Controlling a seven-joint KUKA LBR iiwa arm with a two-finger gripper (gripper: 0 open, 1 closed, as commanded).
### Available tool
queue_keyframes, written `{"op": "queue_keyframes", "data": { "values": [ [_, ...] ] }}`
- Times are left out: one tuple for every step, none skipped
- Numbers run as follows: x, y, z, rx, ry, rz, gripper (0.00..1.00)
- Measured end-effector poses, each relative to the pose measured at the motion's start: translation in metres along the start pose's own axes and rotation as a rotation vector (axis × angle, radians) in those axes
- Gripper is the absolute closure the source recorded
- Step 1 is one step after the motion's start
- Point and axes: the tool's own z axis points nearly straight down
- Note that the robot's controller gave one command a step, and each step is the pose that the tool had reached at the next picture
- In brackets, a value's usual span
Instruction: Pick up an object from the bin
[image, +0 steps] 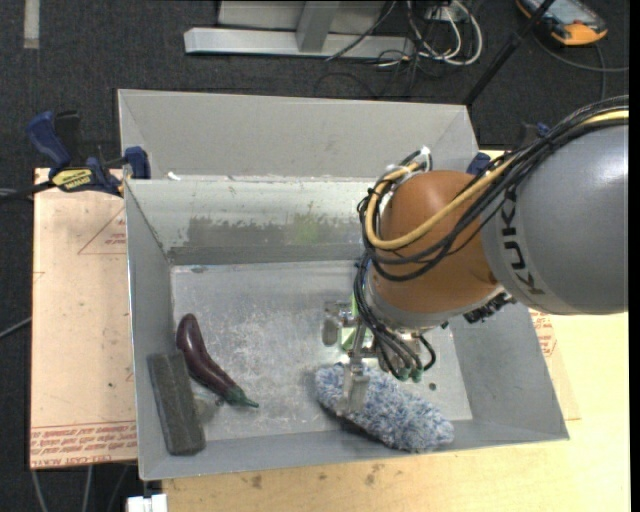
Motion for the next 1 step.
{"op": "queue_keyframes", "data": {
  "values": [
    [-0.0016,-0.0004,-0.0042,-0.001,-0.008,0.003,0.00]
  ]
}}
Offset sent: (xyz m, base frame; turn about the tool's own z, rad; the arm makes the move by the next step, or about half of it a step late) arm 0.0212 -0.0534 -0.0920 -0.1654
